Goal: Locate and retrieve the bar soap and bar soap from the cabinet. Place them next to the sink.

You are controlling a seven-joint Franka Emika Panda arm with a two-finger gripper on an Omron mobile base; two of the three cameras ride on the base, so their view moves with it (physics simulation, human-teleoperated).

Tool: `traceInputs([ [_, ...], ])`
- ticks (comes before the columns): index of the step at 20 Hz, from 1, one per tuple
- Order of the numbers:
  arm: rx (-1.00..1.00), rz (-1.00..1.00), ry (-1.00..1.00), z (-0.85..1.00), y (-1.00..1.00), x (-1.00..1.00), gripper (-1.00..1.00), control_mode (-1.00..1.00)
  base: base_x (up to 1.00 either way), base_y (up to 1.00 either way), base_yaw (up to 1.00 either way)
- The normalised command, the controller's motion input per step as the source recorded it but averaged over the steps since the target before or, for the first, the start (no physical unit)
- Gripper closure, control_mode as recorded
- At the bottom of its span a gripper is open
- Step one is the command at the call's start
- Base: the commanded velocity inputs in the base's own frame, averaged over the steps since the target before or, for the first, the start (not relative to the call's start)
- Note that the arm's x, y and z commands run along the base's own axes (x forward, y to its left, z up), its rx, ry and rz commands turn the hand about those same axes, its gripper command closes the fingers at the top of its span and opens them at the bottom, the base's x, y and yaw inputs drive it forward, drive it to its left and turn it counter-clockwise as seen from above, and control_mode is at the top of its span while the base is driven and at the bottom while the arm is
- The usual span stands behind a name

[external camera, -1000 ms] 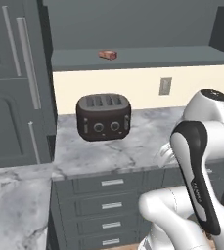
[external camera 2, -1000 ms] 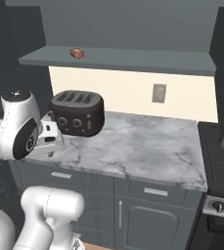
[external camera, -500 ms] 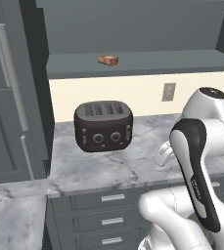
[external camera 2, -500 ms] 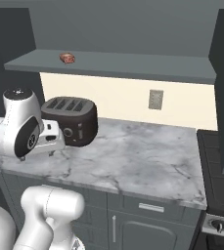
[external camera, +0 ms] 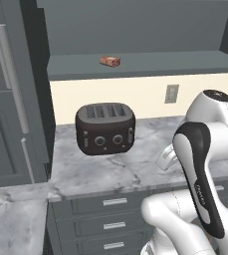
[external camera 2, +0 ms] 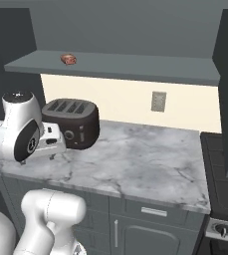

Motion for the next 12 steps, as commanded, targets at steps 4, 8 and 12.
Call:
traceInputs([
  [4, 0.00, 0.00, 0.00, 0.00, 0.00, 0.00, -1.00, 1.00, 0.00, 0.00, 0.00],
  [8, 0.00, 0.00, 0.00, 0.02, 0.00, 0.00, -1.00, -1.00, 0.00, 0.00, 0.00],
  [12, 0.08, 0.02, -0.15, 0.33, -0.02, -0.04, -1.00, -1.00, 0.00, 0.00, 0.00],
])
